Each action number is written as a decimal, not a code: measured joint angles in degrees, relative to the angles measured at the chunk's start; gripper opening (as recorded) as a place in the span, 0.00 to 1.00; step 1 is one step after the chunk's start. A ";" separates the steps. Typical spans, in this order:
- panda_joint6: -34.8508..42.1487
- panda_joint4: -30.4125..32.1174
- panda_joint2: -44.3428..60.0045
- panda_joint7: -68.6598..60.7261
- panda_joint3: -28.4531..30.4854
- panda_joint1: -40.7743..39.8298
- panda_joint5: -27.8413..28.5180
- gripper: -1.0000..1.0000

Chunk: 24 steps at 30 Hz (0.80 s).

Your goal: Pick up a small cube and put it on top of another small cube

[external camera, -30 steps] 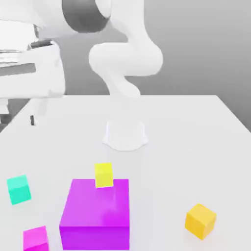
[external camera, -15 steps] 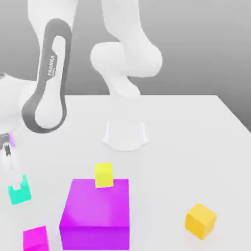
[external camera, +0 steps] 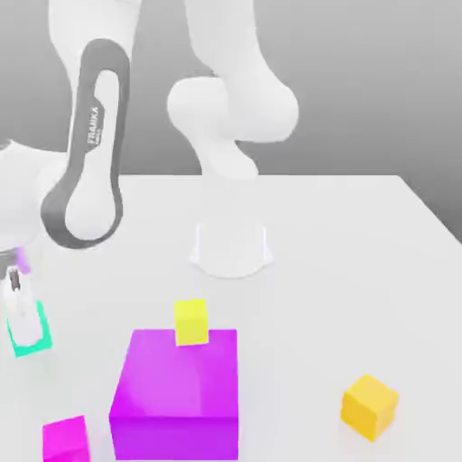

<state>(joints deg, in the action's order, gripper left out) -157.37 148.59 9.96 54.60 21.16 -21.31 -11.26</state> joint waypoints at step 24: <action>11.33 15.90 -28.49 32.78 -22.49 10.31 10.32 0.00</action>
<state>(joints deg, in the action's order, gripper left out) -146.04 164.49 -18.53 87.38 -1.33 -11.00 -0.93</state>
